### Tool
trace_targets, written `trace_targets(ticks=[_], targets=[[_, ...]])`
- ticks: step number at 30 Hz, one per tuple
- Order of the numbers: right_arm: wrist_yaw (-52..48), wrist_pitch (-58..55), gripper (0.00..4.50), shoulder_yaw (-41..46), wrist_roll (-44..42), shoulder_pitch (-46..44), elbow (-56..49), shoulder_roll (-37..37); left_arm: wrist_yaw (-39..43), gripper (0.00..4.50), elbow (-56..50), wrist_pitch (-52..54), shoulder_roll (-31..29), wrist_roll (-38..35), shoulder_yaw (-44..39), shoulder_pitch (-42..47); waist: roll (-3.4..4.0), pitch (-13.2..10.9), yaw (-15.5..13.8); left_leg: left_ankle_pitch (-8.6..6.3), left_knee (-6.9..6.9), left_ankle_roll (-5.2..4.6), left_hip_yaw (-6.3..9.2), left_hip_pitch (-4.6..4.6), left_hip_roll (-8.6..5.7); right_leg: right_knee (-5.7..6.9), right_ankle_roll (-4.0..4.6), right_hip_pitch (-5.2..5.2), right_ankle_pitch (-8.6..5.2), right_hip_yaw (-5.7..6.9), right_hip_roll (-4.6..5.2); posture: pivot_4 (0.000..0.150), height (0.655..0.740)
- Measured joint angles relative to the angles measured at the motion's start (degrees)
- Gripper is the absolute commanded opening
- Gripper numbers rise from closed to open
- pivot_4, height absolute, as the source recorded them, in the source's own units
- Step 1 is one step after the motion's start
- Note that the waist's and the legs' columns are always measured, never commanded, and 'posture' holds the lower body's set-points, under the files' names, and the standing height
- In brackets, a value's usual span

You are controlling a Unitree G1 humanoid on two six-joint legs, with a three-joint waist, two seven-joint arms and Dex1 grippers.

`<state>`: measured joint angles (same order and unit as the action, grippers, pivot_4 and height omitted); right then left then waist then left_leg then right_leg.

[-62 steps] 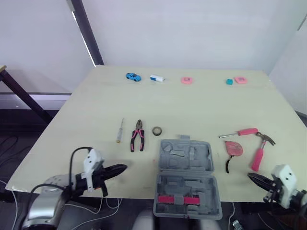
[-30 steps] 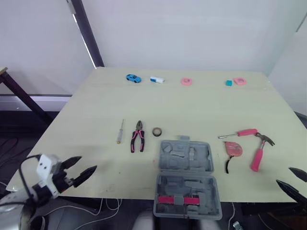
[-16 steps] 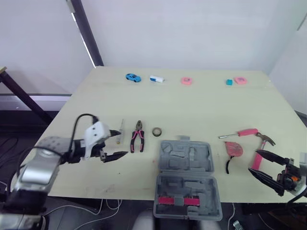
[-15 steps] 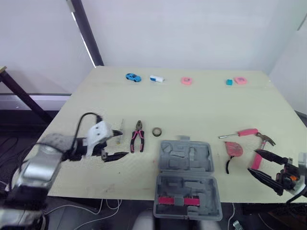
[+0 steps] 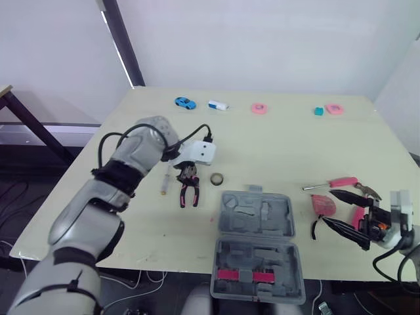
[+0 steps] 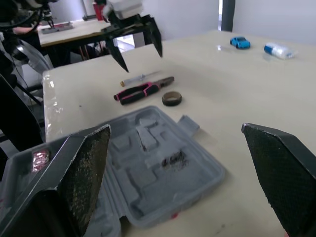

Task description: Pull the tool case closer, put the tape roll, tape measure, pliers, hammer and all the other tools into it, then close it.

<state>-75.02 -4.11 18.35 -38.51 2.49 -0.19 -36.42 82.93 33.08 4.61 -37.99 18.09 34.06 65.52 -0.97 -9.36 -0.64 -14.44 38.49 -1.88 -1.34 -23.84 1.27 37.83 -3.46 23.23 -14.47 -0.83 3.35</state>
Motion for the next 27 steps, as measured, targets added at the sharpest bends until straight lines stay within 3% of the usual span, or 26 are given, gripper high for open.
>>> trace_targets(ticks=[4, 9, 27], targets=[[-0.05, -0.99, 4.48, -0.46, -0.38, -1.13, -1.53, -0.01, 0.68, 4.50, 8.99, -5.30, 3.94, 6.46, 4.17, 4.59, 0.00, 0.00, 0.23, 0.00, -0.01, 0.00, 0.03, 0.02, 0.00, 0.01, 0.00, 0.00, 0.00, -0.04, 0.00, 0.150, 0.7400], [0.30, -1.93, 4.48, -0.67, -0.50, -2.08, -3.25, 0.03, 0.39, 4.50, 12.77, -8.53, 7.70, 12.23, 7.92, 4.33, -0.03, -0.02, 0.06, 0.00, 0.00, 0.00, 0.10, 0.01, 0.01, 0.03, 0.00, 0.01, 0.00, -0.05, 0.00, 0.150, 0.7400], [0.85, -1.82, 4.48, -1.67, 0.07, -1.67, -3.53, 0.63, -6.45, 4.50, 19.90, -10.19, 17.46, 20.15, 9.42, 3.34, -0.04, -0.03, 0.15, 0.00, 0.07, 0.00, 0.17, 0.02, 0.01, 0.14, -0.01, 0.01, 0.01, -0.04, 0.00, 0.150, 0.7400]])
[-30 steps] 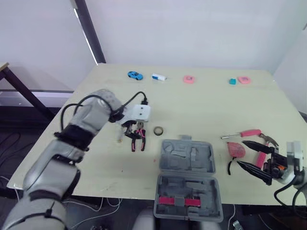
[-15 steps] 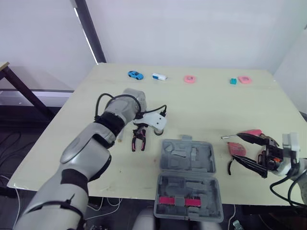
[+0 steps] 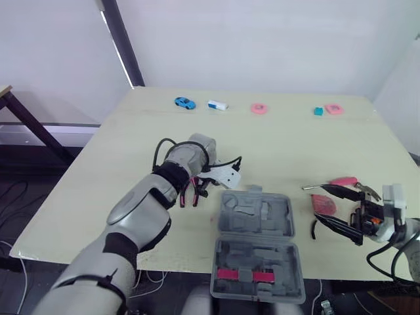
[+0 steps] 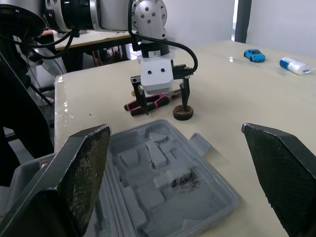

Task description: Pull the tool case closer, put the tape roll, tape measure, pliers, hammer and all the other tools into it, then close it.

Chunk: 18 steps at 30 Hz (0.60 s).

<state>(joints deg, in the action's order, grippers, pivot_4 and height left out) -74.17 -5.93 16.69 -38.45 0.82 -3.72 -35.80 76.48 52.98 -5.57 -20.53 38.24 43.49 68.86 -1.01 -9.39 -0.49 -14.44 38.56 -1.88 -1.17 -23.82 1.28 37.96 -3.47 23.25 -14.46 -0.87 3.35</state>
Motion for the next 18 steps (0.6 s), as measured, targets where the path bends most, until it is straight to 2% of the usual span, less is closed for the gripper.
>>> trace_targets(ticks=[8, 12, 13, 14, 16, 18], targets=[[0.88, 0.01, 4.48, -0.02, 0.11, 0.00, -0.03, 0.12, -1.54, 4.50, 3.35, -1.79, 0.71, 3.00, 0.90, 0.05, 0.00, 0.00, -0.15, 0.00, 0.01, 0.00, 0.00, -0.01, 0.00, 0.00, 0.00, 0.00, 0.00, 0.00, 0.00, 0.150, 0.7400], [1.04, 0.09, 4.50, -0.08, 0.17, 0.00, -0.09, 0.30, -2.87, 3.29, 5.73, -3.31, 1.89, 4.52, 1.49, 0.79, 0.00, 0.00, -0.23, 0.00, 0.03, 0.00, -0.01, 0.00, 0.00, 0.02, 0.00, -0.01, 0.00, 0.00, 0.00, 0.150, 0.7400], [1.06, 0.10, 4.50, -0.08, 0.18, 0.00, -0.10, 0.34, -2.87, 2.75, 6.46, -3.61, 2.09, 4.79, 1.53, 0.93, 0.03, 0.02, -0.23, 0.00, 0.03, 0.00, -0.01, 0.02, -0.01, 0.04, 0.00, -0.01, 0.00, 0.00, 0.00, 0.150, 0.7400], [1.08, 0.11, 4.50, -0.09, 0.19, 0.00, -0.11, 0.36, -2.96, 2.44, 7.09, -3.84, 2.16, 4.95, 1.54, 1.05, 0.06, 0.04, -0.27, 0.00, 0.04, 0.00, -0.02, 0.03, -0.01, 0.06, 0.00, -0.02, 0.01, 0.01, 0.00, 0.150, 0.7400], [1.08, 0.19, 4.50, -0.09, 0.22, 0.03, -0.11, 0.38, -3.41, 1.28, 8.34, -4.39, 2.44, 5.07, 1.53, 1.33, 0.07, 0.04, -0.33, 0.00, 0.07, 0.00, -0.02, 0.03, -0.03, 0.08, 0.01, -0.08, 0.01, 0.03, -0.03, 0.150, 0.7400], [1.06, 0.26, 4.50, -0.09, 0.23, 0.04, -0.12, 0.38, -3.76, 1.16, 8.62, -4.61, 2.55, 5.28, 1.53, 1.36, 0.08, 0.05, -0.34, 0.01, 0.11, 0.00, 0.00, 0.04, -0.03, 0.08, 0.00, -0.14, 0.01, -0.01, -0.09, 0.150, 0.7400]])
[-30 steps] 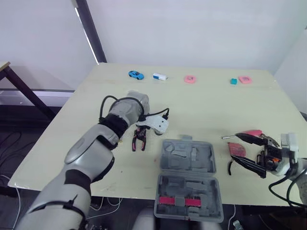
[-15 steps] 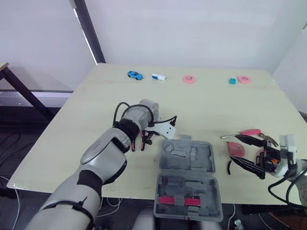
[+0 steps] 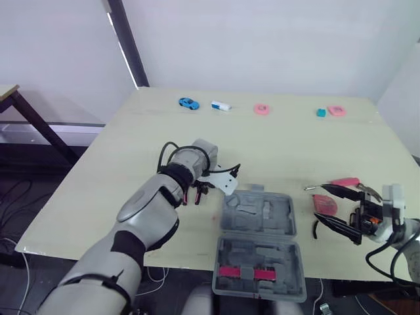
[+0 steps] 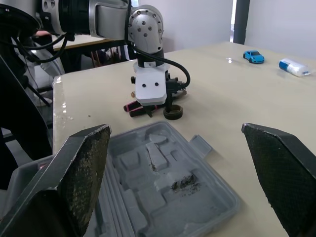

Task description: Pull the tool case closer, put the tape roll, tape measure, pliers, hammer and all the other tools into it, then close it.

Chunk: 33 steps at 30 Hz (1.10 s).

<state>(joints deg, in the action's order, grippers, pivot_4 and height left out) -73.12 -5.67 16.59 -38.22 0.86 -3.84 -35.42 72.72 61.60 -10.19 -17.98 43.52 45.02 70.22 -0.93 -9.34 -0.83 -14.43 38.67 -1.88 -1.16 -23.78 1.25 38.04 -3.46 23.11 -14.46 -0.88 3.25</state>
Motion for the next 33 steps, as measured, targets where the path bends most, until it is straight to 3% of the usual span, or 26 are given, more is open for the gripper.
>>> trace_targets(ticks=[1, 2, 3, 10, 17, 22, 33], targets=[[-0.07, 0.15, 4.50, -0.02, 0.07, 0.07, -0.02, -0.01, -0.48, 0.90, 0.43, -0.38, 0.23, 0.27, 0.03, 0.16, 0.00, 0.00, -0.03, 0.00, 0.06, 0.00, 0.05, 0.00, 0.00, 0.00, 0.00, -0.05, 0.00, -0.02, -0.06, 0.150, 0.7400], [-0.48, 1.11, 4.50, -0.07, 1.06, 0.54, -0.05, -0.12, -1.61, 0.22, 2.30, -1.53, 0.78, 0.97, 0.15, 0.66, 0.04, 0.02, -0.07, 0.00, 0.21, 0.00, 0.07, -0.02, -0.01, 0.02, -0.01, -0.10, 0.00, -0.15, -0.13, 0.150, 0.7400], [-0.51, 1.25, 4.50, -0.07, 1.27, 0.57, -0.05, -0.14, -2.07, 0.04, 2.78, -1.64, 0.97, 1.30, 0.14, 0.80, 0.04, 0.02, -0.07, 0.00, 0.26, 0.00, 0.07, -0.02, -0.01, 0.04, -0.02, -0.11, 0.01, -0.15, -0.13, 0.150, 0.7400], [-0.68, 2.14, 4.50, -0.11, 1.79, 1.14, -0.04, -0.14, -2.90, 0.04, 4.43, -3.42, 1.51, 1.84, 0.08, 1.43, 0.04, 0.03, -0.06, 0.00, 0.38, 0.00, 0.15, -0.03, -0.01, 0.05, -0.03, -0.21, 0.02, -0.09, -0.14, 0.150, 0.7400], [-1.66, 2.38, 4.50, -0.53, 1.82, 1.06, -0.02, -0.14, 2.12, 0.04, 1.03, -5.48, 0.06, 0.28, -0.52, 1.58, 0.01, 0.00, 0.13, -0.01, 0.40, -0.01, 0.13, -0.11, 0.01, -0.01, -0.03, -0.17, 0.02, -0.12, -0.16, 0.150, 0.7400], [-3.94, 4.52, 4.50, -1.84, 3.57, 0.74, 0.31, -0.81, 8.08, 0.04, -6.63, -5.66, -2.99, -2.67, -2.43, 2.47, 0.01, -0.02, 0.18, -0.01, 0.40, -0.01, 0.10, -0.14, 0.02, 0.00, -0.03, -0.09, 0.01, -0.19, -0.18, 0.150, 0.7400], [-3.35, 4.69, 4.50, -2.16, 3.93, 0.25, 0.90, -0.85, 16.28, 0.04, -24.92, 3.65, -0.74, -11.56, -4.61, -2.93, 0.02, -0.02, 0.35, -0.01, 0.40, -0.01, 0.13, -0.13, 0.06, 0.02, -0.03, -0.08, 0.01, -0.23, -0.22, 0.150, 0.7400]])
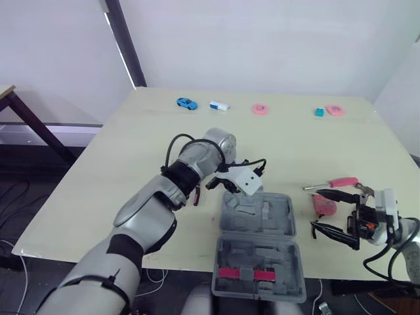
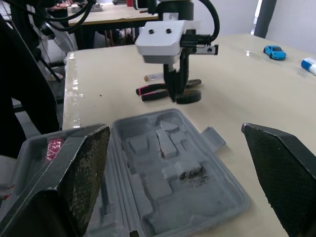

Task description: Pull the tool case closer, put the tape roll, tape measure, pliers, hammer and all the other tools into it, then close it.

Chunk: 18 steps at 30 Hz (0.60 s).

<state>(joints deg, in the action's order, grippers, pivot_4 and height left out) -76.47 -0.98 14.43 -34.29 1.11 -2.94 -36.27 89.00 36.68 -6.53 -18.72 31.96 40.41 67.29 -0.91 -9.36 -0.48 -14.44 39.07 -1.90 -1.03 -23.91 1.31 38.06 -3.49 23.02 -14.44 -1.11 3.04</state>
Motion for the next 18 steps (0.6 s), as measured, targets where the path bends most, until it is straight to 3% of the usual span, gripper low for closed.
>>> trace_targets(ticks=[11, 18], targets=[[1.77, -2.49, 4.50, 0.29, -1.71, 2.43, -3.03, -2.16, 0.75, 0.04, -3.48, 13.68, -2.26, -11.99, 1.39, -3.97, 0.02, 0.01, 0.67, 0.00, 0.02, 0.00, 0.11, 0.04, 0.00, 0.03, 0.00, 0.00, 0.00, -0.05, -0.01, 0.150, 0.7400], [1.61, -4.25, 4.50, 0.38, -2.56, 2.77, -3.41, -3.50, 0.79, 0.04, -4.44, 16.85, -5.50, -14.20, 1.26, -6.58, 0.02, 0.00, 0.88, 0.00, 0.02, 0.00, 0.13, 0.05, 0.01, 0.03, 0.00, 0.00, 0.00, -0.07, -0.01, 0.150, 0.7400]])
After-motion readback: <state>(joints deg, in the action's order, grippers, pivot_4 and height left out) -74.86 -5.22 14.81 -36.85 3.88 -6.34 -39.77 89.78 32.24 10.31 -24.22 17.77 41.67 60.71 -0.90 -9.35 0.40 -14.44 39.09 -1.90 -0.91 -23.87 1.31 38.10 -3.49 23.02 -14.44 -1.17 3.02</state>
